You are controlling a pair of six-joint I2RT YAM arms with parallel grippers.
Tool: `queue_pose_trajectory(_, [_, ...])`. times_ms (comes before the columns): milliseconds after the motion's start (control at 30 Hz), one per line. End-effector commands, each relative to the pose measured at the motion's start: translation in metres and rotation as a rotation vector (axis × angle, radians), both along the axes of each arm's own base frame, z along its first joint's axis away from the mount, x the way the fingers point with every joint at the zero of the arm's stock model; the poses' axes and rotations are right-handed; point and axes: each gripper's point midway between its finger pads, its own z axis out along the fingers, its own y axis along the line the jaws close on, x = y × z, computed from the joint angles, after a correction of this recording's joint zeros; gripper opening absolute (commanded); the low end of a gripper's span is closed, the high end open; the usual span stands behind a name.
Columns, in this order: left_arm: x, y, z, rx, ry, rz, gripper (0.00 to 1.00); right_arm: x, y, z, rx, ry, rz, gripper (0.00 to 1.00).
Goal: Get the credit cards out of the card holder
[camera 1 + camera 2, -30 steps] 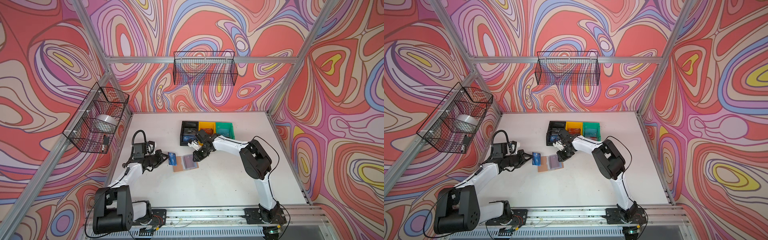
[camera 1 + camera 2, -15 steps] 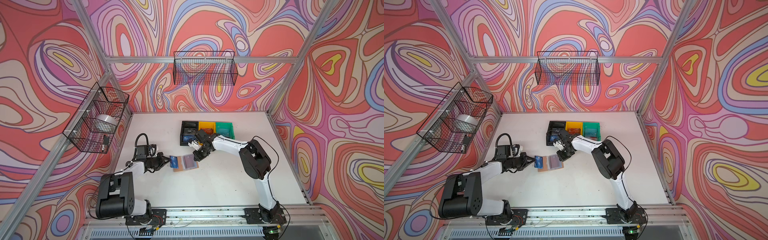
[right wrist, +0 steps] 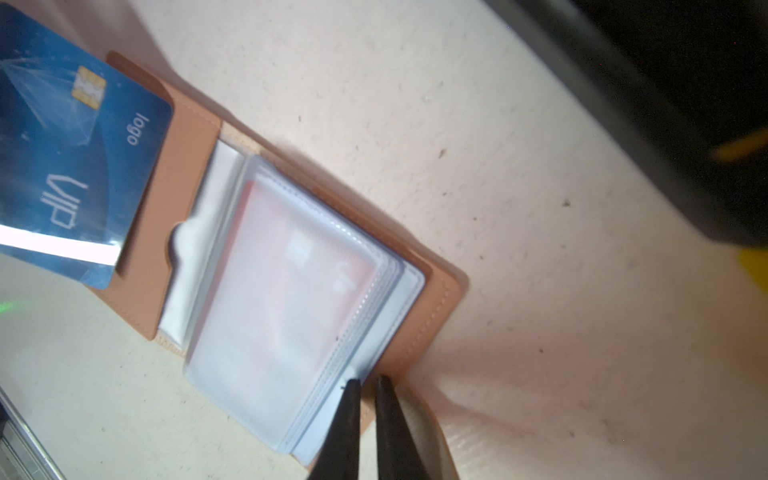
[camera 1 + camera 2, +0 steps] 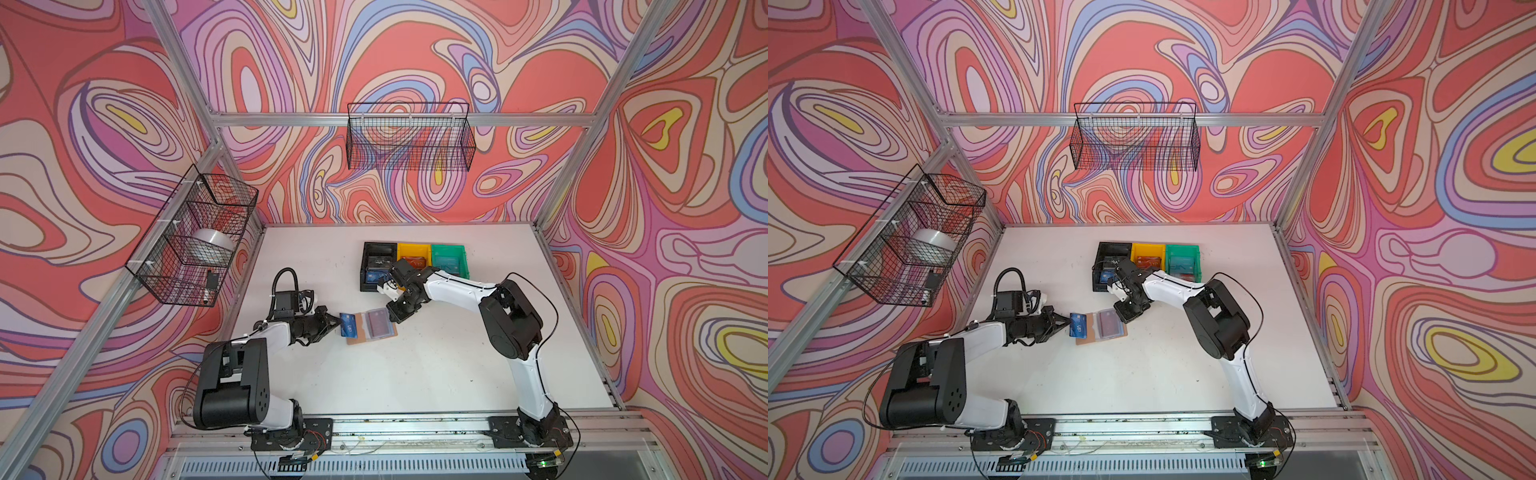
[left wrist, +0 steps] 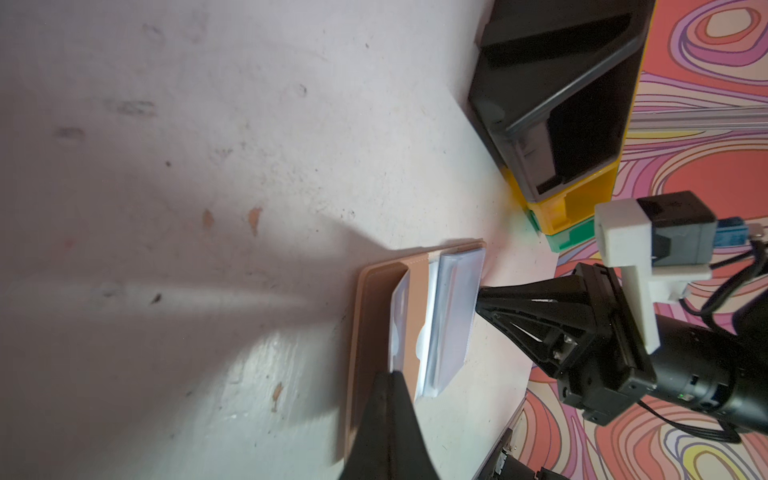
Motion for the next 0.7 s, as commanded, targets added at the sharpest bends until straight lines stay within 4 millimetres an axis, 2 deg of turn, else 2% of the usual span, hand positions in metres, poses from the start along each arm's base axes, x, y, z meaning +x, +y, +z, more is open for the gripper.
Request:
queue_pose_trajectory(0, [-0.011, -0.001, -0.017, 0.013, 0.029, -0.007, 0.0, 0.005, 0.007, 0.02, 0.026, -0.038, 0.005, 0.13])
queue_pose_trajectory(300, [-0.012, -0.001, -0.02, 0.017, 0.036, -0.008, 0.0, 0.006, 0.023, 0.036, 0.087, -0.067, 0.039, 0.13])
queue_pose_trajectory(667, [-0.013, -0.001, -0.02, 0.022, 0.038, -0.009, 0.0, 0.004, 0.012, 0.0, -0.005, -0.025, 0.035, 0.12])
